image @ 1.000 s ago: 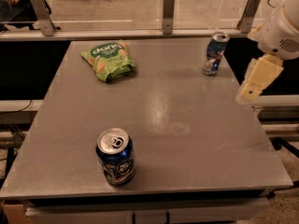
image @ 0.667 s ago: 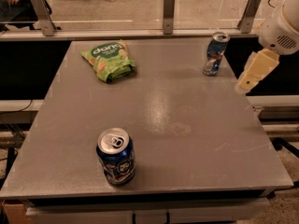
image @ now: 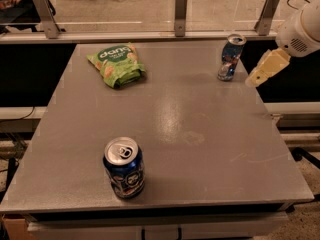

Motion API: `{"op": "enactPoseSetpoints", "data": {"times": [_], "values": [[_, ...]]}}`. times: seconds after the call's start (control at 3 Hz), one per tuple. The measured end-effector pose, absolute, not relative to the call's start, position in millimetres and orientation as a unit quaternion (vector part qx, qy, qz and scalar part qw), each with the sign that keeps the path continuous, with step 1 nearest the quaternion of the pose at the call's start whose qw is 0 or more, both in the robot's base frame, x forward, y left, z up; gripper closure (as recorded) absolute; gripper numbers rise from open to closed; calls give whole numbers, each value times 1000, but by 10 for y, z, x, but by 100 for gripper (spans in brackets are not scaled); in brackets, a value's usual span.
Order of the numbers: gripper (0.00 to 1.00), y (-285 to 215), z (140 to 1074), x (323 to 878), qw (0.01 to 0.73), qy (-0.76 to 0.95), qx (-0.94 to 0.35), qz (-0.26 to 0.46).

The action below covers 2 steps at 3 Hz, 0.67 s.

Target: Move redbull can near green rice chip bag

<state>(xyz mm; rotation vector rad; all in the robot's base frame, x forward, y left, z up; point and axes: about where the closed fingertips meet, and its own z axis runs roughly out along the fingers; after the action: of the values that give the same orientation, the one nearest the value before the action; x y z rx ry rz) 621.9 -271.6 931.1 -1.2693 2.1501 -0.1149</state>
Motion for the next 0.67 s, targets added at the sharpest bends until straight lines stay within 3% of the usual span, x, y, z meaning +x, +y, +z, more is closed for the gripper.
{"op": "enactPoseSetpoints", "data": {"times": [0.67], "values": [[0,-2602,9130,6787,403,797,-448,41]]}}
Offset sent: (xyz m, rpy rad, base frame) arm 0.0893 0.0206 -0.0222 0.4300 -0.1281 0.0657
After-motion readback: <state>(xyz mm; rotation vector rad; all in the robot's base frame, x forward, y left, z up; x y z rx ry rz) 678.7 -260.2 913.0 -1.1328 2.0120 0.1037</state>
